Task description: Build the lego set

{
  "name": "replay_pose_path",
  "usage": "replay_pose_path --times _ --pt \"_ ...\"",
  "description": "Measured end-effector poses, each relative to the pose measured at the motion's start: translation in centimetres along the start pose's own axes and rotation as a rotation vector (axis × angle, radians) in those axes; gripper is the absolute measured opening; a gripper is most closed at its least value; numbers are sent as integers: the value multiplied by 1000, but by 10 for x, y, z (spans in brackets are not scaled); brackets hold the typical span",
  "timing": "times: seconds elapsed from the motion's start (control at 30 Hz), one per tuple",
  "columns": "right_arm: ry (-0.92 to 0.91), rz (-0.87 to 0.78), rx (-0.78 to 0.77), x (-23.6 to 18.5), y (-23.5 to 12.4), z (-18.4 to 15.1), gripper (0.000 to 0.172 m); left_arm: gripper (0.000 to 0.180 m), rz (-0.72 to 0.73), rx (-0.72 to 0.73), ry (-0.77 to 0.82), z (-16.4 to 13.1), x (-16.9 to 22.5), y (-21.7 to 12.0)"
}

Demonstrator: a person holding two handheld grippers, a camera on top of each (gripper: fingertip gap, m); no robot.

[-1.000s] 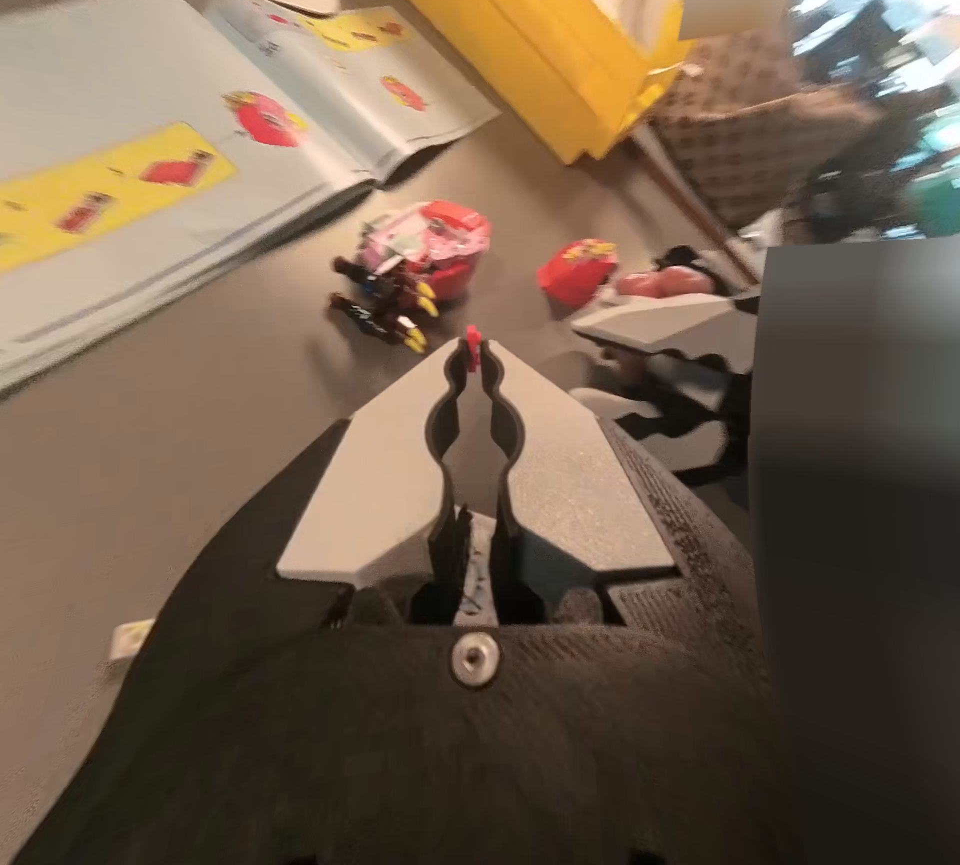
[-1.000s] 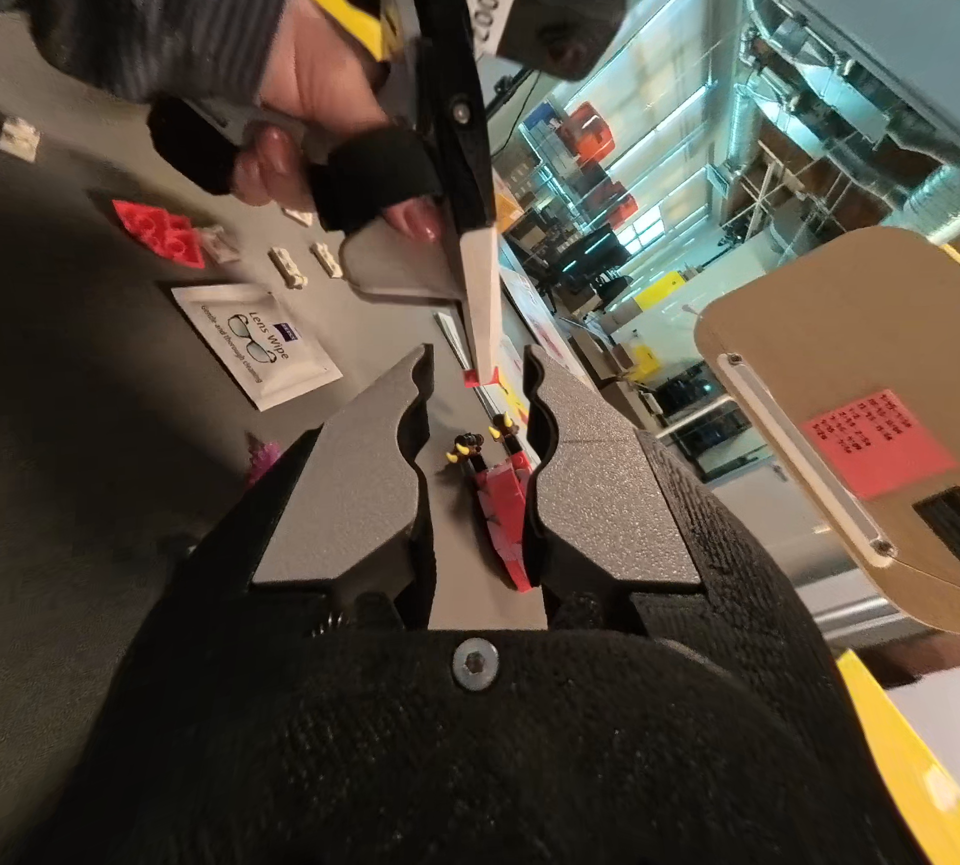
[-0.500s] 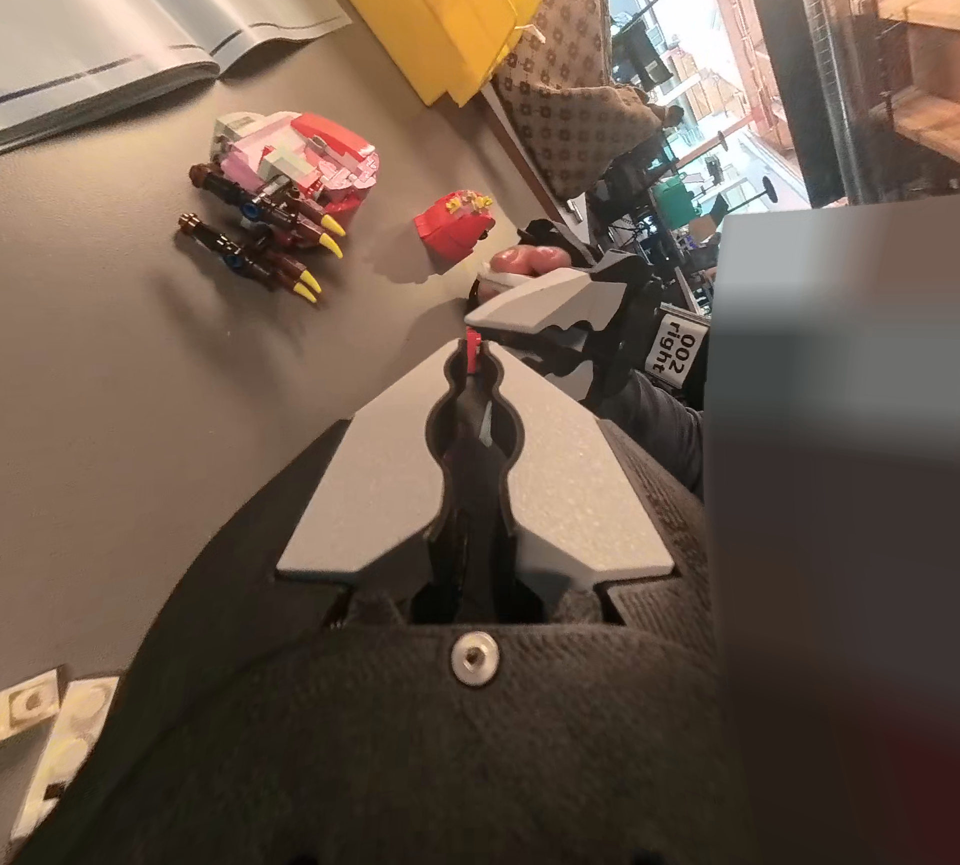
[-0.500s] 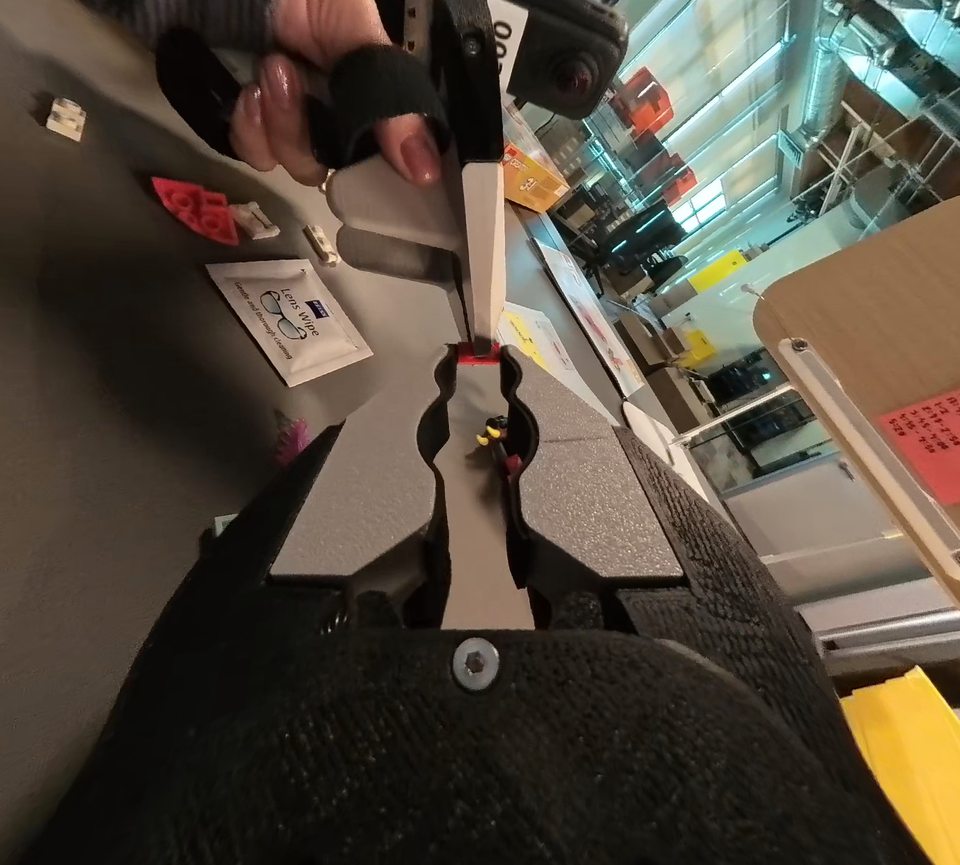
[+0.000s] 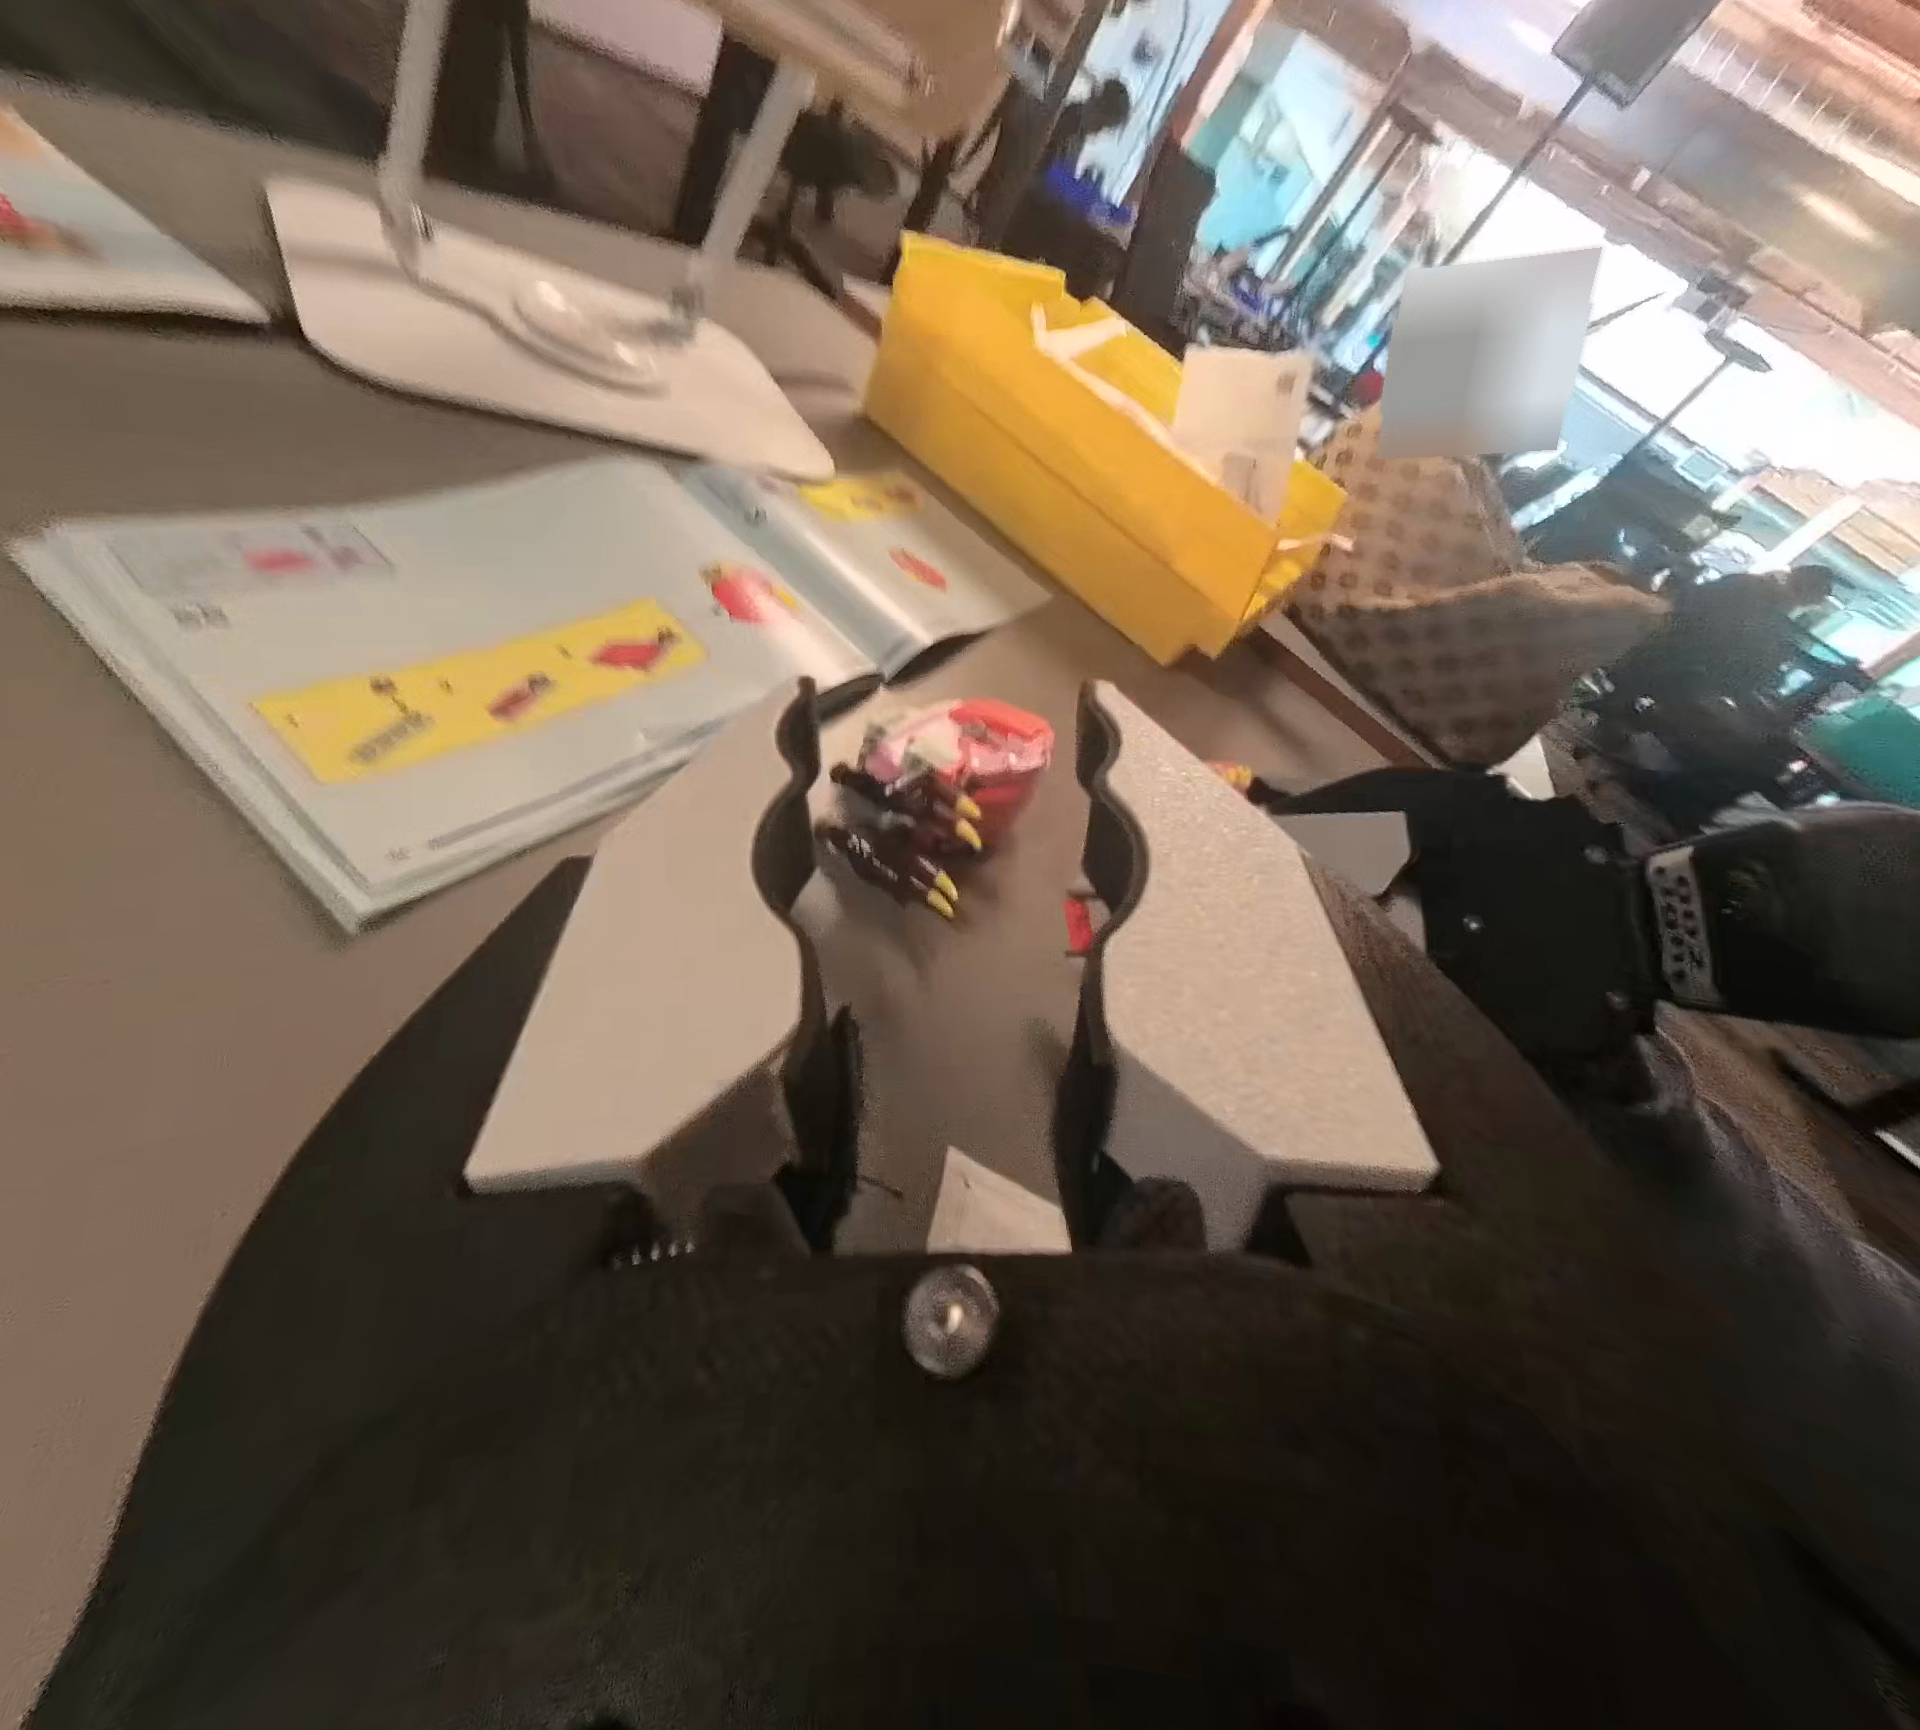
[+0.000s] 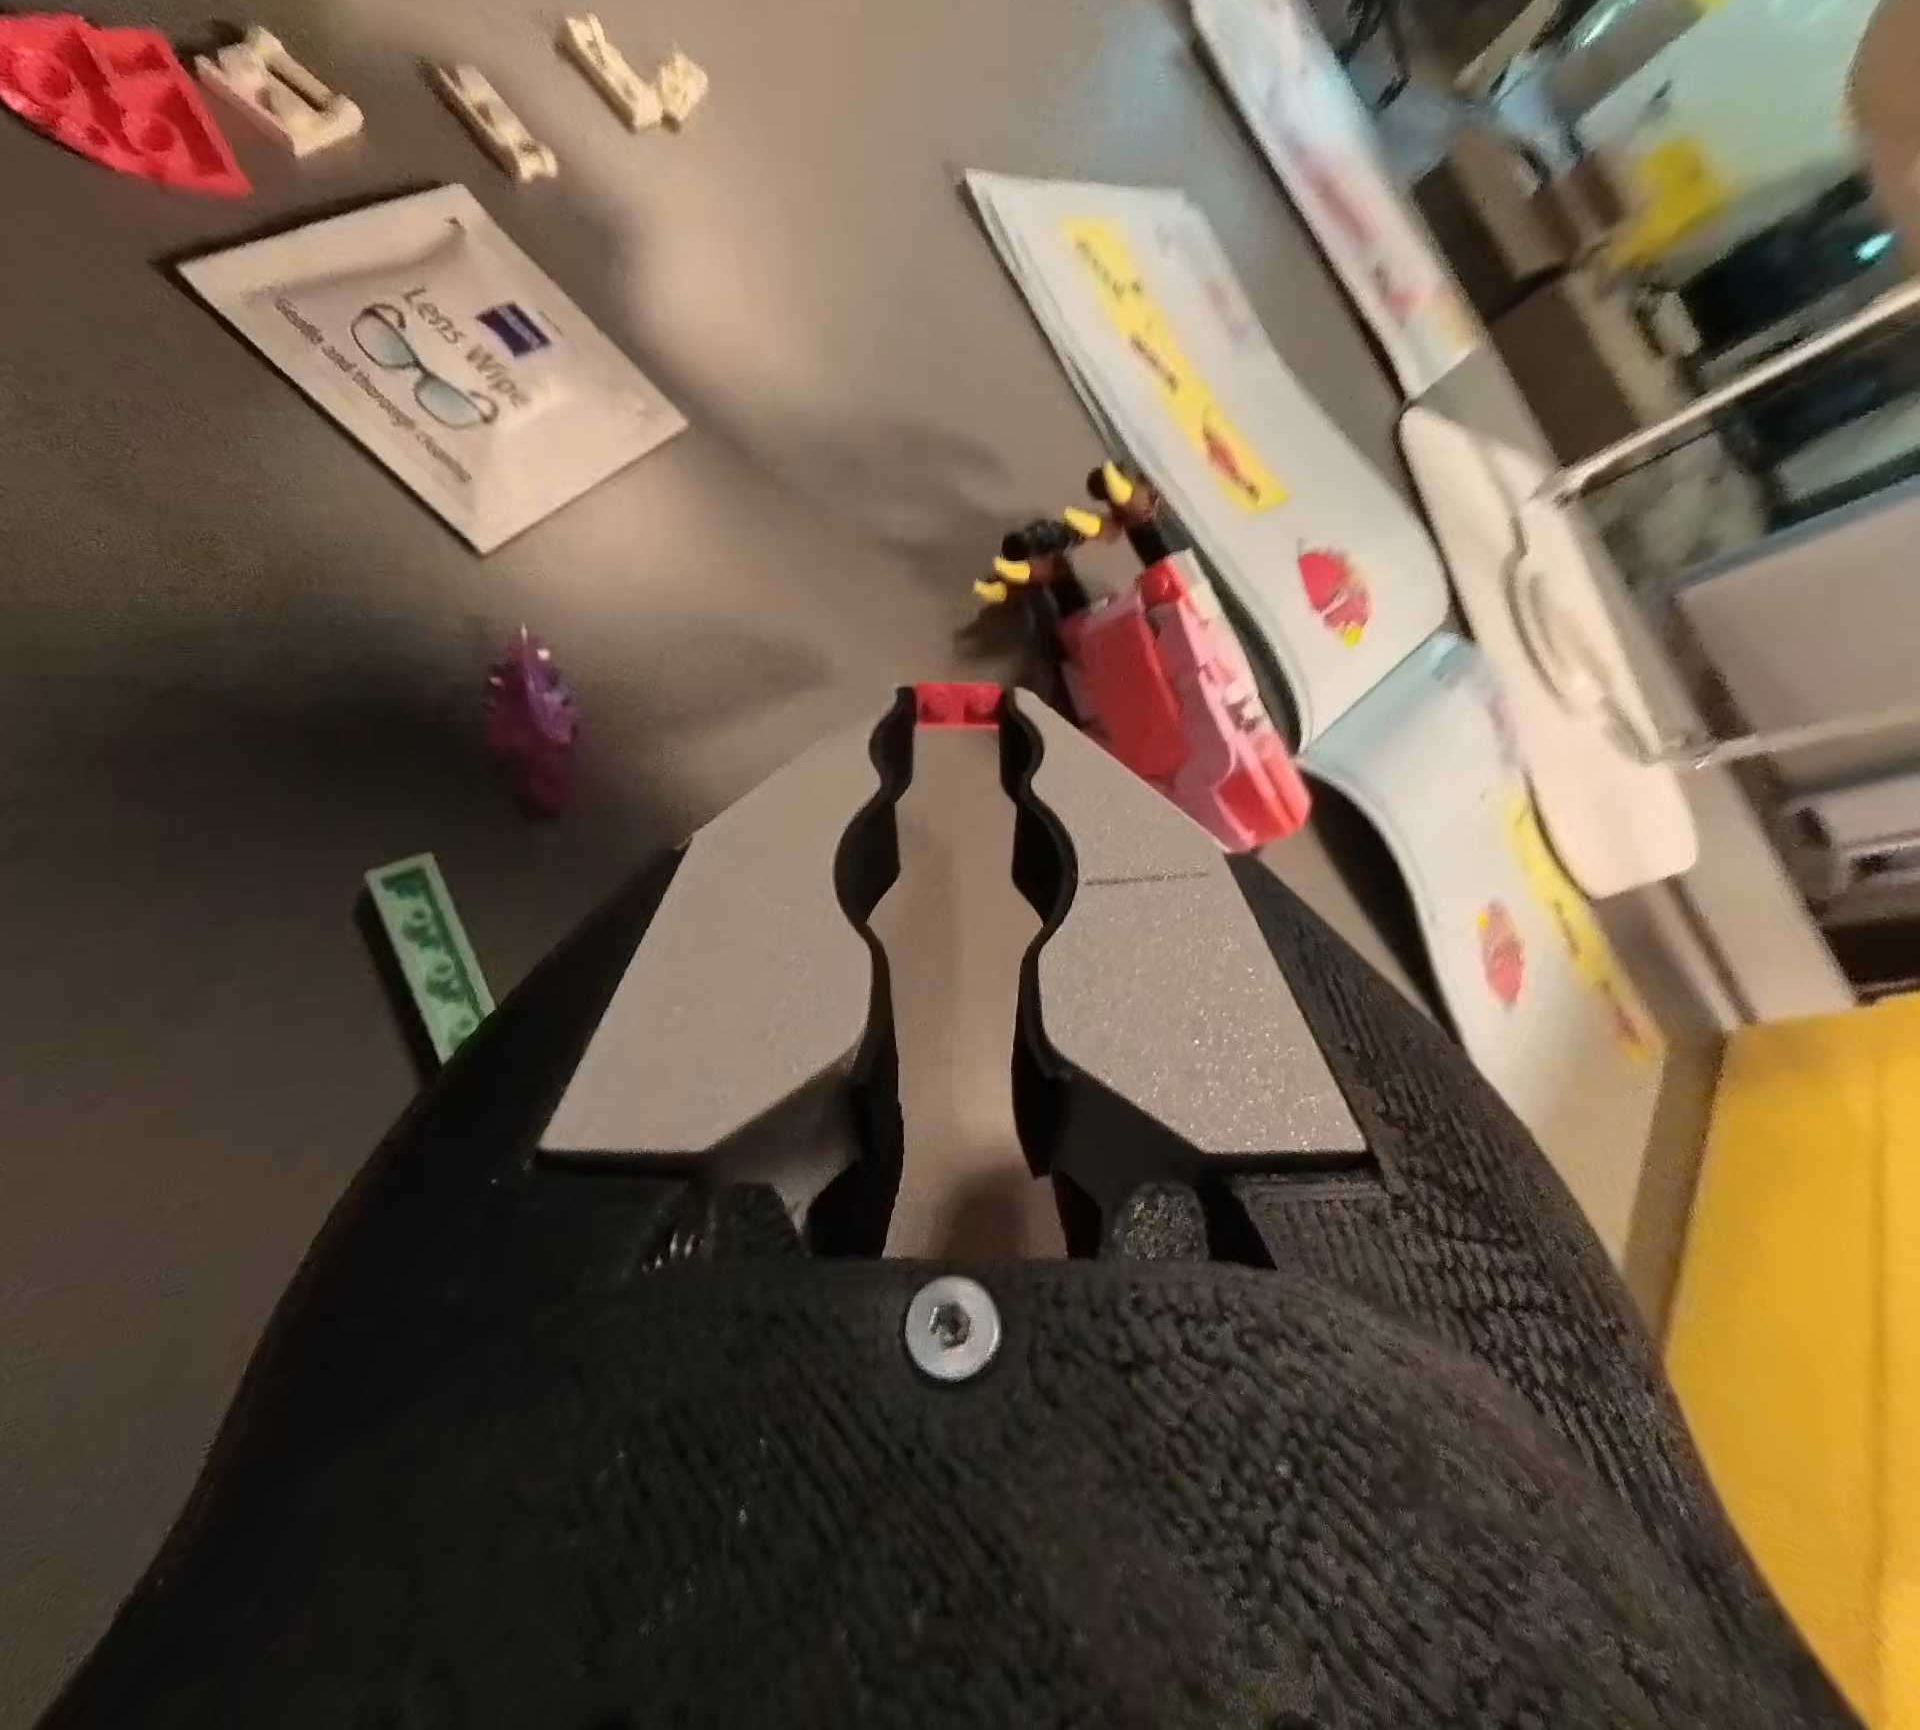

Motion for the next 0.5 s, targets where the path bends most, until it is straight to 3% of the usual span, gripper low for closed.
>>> replay_pose_path --times 0.1,0.5 --pt "94 85 -27 1 1 -5 15 48 23 96 39 6 2 -6" --pt "270 298 -73 0 7 -5 15 37 125 203 157 10 9 -11"
Point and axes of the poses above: each gripper's, where its closed fingertips meet, y out along the fingers, z out of its top, x = y × z across the jaws, the point moved 6 cm from there along -y, back along the fingers, and after that the axes turned 15 degrees about -x, right-handed, at the moved point
